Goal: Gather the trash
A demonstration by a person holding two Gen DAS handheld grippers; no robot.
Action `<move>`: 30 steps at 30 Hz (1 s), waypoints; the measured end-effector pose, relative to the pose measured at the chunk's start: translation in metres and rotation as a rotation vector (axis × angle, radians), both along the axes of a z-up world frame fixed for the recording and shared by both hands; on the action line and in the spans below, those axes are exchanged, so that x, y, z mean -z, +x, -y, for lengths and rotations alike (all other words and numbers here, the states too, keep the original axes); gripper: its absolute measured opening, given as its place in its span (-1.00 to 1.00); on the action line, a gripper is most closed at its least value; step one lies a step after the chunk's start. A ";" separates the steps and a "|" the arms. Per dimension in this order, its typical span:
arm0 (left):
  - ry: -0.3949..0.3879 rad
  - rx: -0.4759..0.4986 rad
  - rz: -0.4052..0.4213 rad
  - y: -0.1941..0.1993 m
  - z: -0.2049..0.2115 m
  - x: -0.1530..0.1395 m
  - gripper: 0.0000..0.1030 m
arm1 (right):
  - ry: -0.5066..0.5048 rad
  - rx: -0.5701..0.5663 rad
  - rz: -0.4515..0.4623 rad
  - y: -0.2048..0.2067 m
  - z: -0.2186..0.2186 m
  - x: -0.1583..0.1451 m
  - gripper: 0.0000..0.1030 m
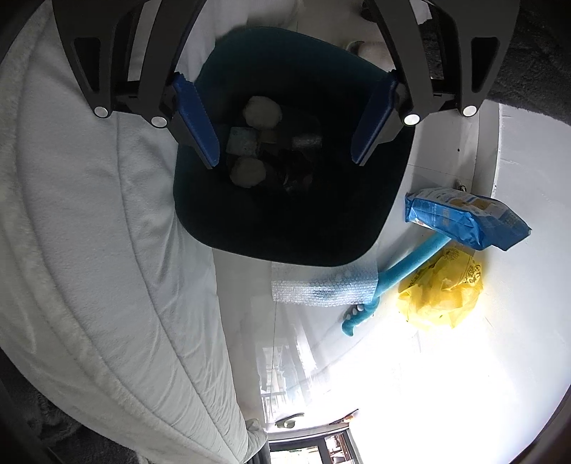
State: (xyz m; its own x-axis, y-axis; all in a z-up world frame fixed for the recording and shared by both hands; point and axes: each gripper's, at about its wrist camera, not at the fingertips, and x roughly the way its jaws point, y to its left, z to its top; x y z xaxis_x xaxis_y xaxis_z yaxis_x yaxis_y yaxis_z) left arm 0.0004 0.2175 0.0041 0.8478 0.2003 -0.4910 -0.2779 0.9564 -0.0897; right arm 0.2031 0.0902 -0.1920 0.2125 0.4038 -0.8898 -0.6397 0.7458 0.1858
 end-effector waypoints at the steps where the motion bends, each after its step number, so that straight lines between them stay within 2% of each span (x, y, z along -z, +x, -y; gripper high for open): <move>1: 0.012 -0.003 0.010 -0.004 0.006 -0.004 0.89 | 0.008 0.000 0.017 -0.003 0.005 -0.010 0.54; 6: 0.037 0.000 0.048 -0.020 0.030 -0.021 0.92 | 0.087 0.031 0.094 -0.012 0.036 -0.061 0.68; 11: 0.041 0.008 0.090 -0.035 0.052 -0.042 0.93 | 0.159 0.073 0.164 -0.028 0.081 -0.106 0.73; 18: 0.070 0.022 0.090 -0.047 0.069 -0.062 0.93 | 0.211 0.115 0.295 -0.058 0.147 -0.165 0.85; 25: 0.068 0.023 0.097 -0.046 0.076 -0.064 0.94 | 0.208 0.180 0.462 -0.081 0.212 -0.201 0.93; 30: 0.107 0.047 0.066 -0.033 0.091 -0.052 0.94 | 0.228 0.255 0.559 -0.098 0.264 -0.216 0.93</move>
State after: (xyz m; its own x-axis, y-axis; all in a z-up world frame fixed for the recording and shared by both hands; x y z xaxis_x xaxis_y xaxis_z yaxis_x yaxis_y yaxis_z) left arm -0.0326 0.1260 0.0565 0.8874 0.2076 -0.4116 -0.2290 0.9734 -0.0027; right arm 0.1054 -0.1742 0.0237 0.7324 0.4451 -0.5152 -0.4940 0.8681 0.0477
